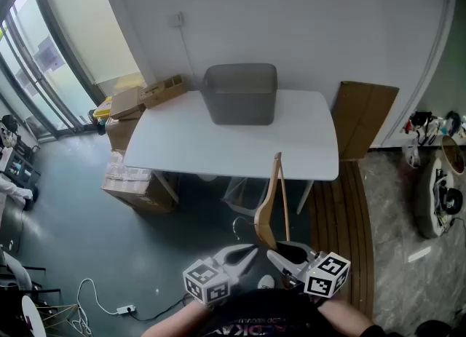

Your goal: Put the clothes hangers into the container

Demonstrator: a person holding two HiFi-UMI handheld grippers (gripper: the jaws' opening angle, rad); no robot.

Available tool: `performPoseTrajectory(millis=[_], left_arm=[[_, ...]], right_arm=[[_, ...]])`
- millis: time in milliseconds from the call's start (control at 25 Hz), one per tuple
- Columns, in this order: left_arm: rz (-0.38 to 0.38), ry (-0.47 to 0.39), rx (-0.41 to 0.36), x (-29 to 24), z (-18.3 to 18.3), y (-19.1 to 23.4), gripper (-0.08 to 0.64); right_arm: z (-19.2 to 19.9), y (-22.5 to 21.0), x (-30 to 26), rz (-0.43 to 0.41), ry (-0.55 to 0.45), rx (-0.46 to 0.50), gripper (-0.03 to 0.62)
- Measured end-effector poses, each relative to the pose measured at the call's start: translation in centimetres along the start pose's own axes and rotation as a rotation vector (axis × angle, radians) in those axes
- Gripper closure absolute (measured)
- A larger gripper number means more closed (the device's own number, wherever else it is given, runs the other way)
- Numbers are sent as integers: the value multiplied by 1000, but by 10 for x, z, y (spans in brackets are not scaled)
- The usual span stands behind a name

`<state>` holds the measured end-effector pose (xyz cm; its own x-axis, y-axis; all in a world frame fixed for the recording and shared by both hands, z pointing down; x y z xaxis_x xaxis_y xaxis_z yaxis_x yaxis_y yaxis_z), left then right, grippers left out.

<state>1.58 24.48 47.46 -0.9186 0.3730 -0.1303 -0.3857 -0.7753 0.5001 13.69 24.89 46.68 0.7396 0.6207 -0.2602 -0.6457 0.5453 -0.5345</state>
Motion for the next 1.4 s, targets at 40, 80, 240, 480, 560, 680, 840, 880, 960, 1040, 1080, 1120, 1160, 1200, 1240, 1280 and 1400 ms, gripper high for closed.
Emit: performPoseTrajectory(millis=[40,80,240,480,560,680,840,880,960,1040,1080,1120,1160,1200,1240,1280,1400], left_arm=[[1,0,0,-1,0,2,554],[1,-1,0,-2,0,3,554],[1,-2,2,-3,-2,7,554],[0,0,1,-3,-1,4,554],[1,1,1,-3,-1,4,554],[3,2,-3,-4,0,4,554],[6,1,-7,-3,0,2,554],[7,-1,-8,-3,0,1,554],[5,-6,-12,-1,0,-2,554],[3,-11,-14,0,0,-3,554],[2,-14,-15,1,-1,-4,554],[0,-17,-15,2,-1,-4,554],[0,-20,-14,4,-2,-4,554],[0,-21,-14,5,-2,-3,554],[1,-23,-13,5,-2,-1,554],[2,-24,-13,6,-2,1,554],[8,-25,-11,5,-3,4,554]], right_arm=[[0,-2,-1,1,-1,-2,494],[-1,-3,-2,2,-2,-4,494],[-3,-5,-5,4,-1,-6,494],[-2,-6,-3,6,-1,-10,494],[-2,-6,-3,6,-2,-12,494],[-2,-6,-3,2,-6,-7,494],[-1,-1,-1,-3,-9,10,494],[-1,-1,0,-1,-8,11,494],[0,0,1,3,-7,9,494],[0,1,3,6,-5,11,494],[-1,1,3,8,-5,13,494],[-1,2,3,9,-5,14,494],[-2,2,2,10,-5,15,494],[-2,2,1,11,-5,15,494],[-2,2,-1,14,-5,14,494],[-2,1,-2,16,-6,14,494],[-4,-1,-4,27,-8,14,494]])
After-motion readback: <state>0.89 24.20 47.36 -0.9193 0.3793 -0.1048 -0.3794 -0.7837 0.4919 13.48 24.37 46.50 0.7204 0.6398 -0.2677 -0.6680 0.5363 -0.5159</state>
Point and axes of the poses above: the fingertips, and each gripper's own axes: x backward along the fingers, y to its left, z out of its underside, the point moved 5 cm from there along x, backward along the fingers, and after that the axes turned 11 degrees about z, right-handed, at the moved point
